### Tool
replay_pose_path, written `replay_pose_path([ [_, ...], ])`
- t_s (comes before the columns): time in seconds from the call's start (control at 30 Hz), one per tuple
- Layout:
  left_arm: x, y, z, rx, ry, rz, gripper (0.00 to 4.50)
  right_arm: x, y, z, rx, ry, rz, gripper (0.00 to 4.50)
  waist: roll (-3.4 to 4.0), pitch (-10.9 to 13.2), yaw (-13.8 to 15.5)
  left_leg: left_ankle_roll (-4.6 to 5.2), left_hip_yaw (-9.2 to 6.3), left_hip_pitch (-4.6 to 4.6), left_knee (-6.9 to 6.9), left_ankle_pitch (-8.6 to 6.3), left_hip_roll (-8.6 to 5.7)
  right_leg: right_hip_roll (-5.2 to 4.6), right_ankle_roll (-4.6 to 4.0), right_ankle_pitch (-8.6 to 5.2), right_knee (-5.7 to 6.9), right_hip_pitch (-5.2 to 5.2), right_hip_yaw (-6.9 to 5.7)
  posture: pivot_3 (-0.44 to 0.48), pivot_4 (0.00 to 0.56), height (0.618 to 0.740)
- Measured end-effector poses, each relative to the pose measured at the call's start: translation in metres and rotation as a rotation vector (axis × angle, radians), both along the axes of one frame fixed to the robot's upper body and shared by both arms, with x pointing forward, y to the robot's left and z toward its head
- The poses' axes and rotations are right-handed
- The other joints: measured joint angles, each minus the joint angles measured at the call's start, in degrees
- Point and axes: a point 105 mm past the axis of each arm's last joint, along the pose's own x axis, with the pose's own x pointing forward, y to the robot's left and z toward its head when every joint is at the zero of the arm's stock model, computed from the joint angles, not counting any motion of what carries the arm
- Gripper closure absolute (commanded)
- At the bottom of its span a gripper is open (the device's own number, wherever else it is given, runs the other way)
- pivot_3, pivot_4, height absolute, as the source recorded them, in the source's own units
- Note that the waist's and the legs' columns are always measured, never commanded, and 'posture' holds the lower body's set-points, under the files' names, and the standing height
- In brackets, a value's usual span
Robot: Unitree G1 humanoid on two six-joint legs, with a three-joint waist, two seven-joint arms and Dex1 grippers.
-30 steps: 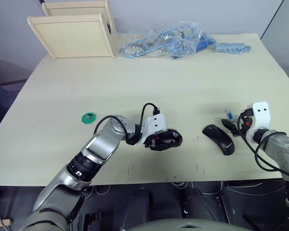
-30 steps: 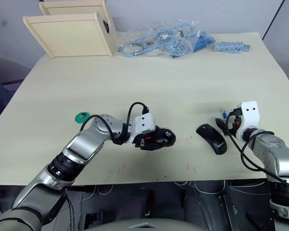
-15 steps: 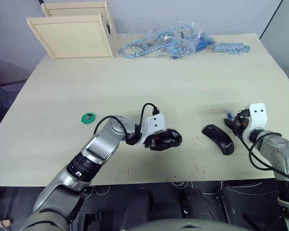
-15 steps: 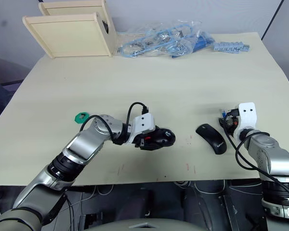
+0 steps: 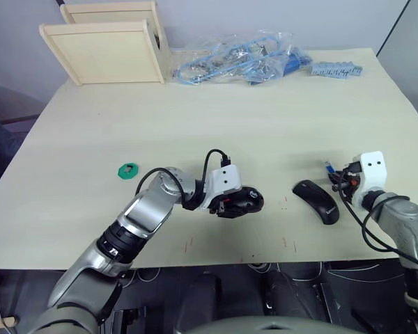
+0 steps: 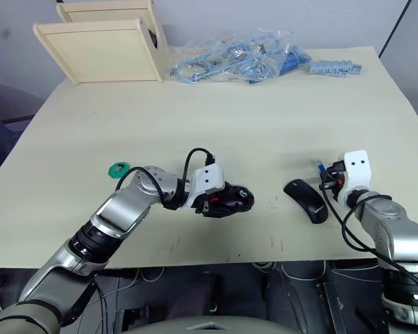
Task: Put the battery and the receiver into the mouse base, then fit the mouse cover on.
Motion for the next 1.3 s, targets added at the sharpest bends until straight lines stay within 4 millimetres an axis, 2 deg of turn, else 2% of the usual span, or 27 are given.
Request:
replay_pose_path([
  [0.13, 0.0, 0.001, 0.0, 0.002, -0.002, 0.001, 1.56, -0.027, -0.006, 0.024, -0.032, -0.03, 0.079, 4.42, 0.0, 0.0, -0.1, 0.0, 0.0, 0.03, 0.0, 0.0, 0.0, 0.01, 0.01, -0.01, 0.01, 0.01, 0.0, 0.0, 0.15, 0.74],
  [0.17, 0.0, 0.001, 0.0, 0.002, -0.003, -0.001, 1.56, -0.032, -0.006, 0.027, -0.026, -0.029, 0.092, 4.42, 0.0, 0.0, -0.1, 0.0, -0.02, 0.03, -0.01, 0.0, 0.01, 0.01, 0.01, -0.01, 0.01, 0.01, 0.0, 0.0, 0.15, 0.74],
  [0.27, 0.0, 0.0, 0.0, 0.0, -0.005, -0.007, 1.56, -0.069, -0.003, 0.032, -0.033, 0.03, 0.187, 4.42, 0.03, 0.0, 0.1, 0.05, -0.05, -0.04, 0.0, -0.03, 0.01, 0.02, 0.04, -0.04, -0.04, 0.01, -0.04, 0.0, 0.15, 0.74],
  [0.37, 0.0, 0.002, -0.001, 0.005, -0.006, -0.003, 1.56, -0.097, 0.003, 0.033, 0.001, 0.073, 0.257, 4.42, 0.02, -0.1, 0.0, 0.06, -0.05, 0.02, 0.0, -0.03, 0.01, 0.02, 0.05, -0.04, -0.02, 0.05, -0.02, 0.0, 0.15, 0.74],
  [0.53, 0.0, 0.002, -0.001, 0.007, -0.006, -0.005, 1.56, -0.125, 0.005, 0.034, 0.008, 0.13, 0.318, 4.42, 0.04, -0.1, -0.1, 0.07, 0.0, 0.11, -0.01, -0.04, 0.02, 0.03, 0.06, -0.06, -0.03, 0.12, 0.0, 0.0, 0.15, 0.74],
  [0.67, 0.0, 0.003, -0.001, 0.008, -0.002, -0.011, 1.56, -0.138, 0.016, 0.035, -0.001, 0.15, 0.396, 4.42, 0.02, -0.1, -0.2, 0.07, 0.01, 0.11, -0.01, -0.04, 0.03, 0.03, 0.07, -0.06, -0.04, 0.12, 0.0, 0.0, 0.15, 0.74],
  [0.73, 0.0, 0.003, -0.001, 0.009, -0.002, -0.015, 1.56, -0.142, 0.029, 0.038, -0.007, 0.169, 0.471, 4.42, 0.03, -0.1, -0.2, 0.07, 0.01, 0.13, -0.01, -0.04, 0.03, 0.03, 0.06, -0.06, -0.03, 0.12, 0.02, 0.0, 0.15, 0.74],
  [0.83, 0.0, 0.003, -0.001, 0.01, -0.002, -0.021, 1.56, -0.144, 0.05, 0.039, -0.026, 0.185, 0.565, 4.42, -0.02, -0.1, -0.2, 0.07, -0.02, 0.12, -0.01, -0.04, 0.05, 0.06, 0.06, -0.06, -0.04, 0.12, -0.01, 0.0, 0.15, 0.74],
  [0.93, 0.0, 0.004, -0.001, 0.011, -0.003, -0.026, 1.56, -0.139, 0.057, 0.038, -0.041, 0.207, 0.578, 4.42, -0.1, -0.1, -0.2, 0.07, -0.02, 0.08, -0.01, -0.04, 0.05, 0.05, 0.05, -0.06, -0.1, 0.12, -0.02, 0.0, 0.15, 0.74],
  [1.07, 0.0, 0.006, -0.001, 0.022, -0.006, -0.029, 1.56, -0.109, 0.076, 0.038, -0.047, 0.213, 0.58, 4.42, -0.29, -0.1, -0.7, 0.07, 0.02, 0.13, -0.01, -0.04, 0.12, 0.12, 0.02, -0.06, -0.12, 0.13, 0.03, 0.0, 0.15, 0.74],
  [1.1, 0.0, 0.004, 0.0, 0.024, -0.012, -0.04, 1.56, -0.09, 0.088, 0.039, -0.059, 0.208, 0.572, 4.42, -0.23, -0.1, -0.6, 0.06, -0.02, 0.06, -0.03, -0.04, 0.08, 0.1, 0.02, -0.05, -0.13, 0.08, 0.0, 0.0, 0.15, 0.74],
  [1.17, -0.001, 0.006, 0.0, 0.023, -0.01, -0.043, 1.56, -0.083, 0.094, 0.035, -0.065, 0.24, 0.564, 4.42, -0.4, -0.1, -0.1, 0.06, -0.15, -0.07, -0.02, -0.04, 0.11, 0.12, 0.0, -0.06, -0.16, -0.01, -0.13, 0.0, 0.15, 0.74],
  [1.3, -0.001, 0.006, 0.001, 0.025, -0.012, -0.046, 1.56, -0.073, 0.105, 0.039, -0.066, 0.223, 0.567, 4.42, -0.39, -0.1, -0.2, 0.06, -0.12, -0.2, 0.0, -0.04, 0.07, 0.06, 0.0, -0.04, -0.08, -0.15, -0.08, 0.0, 0.15, 0.74],
])
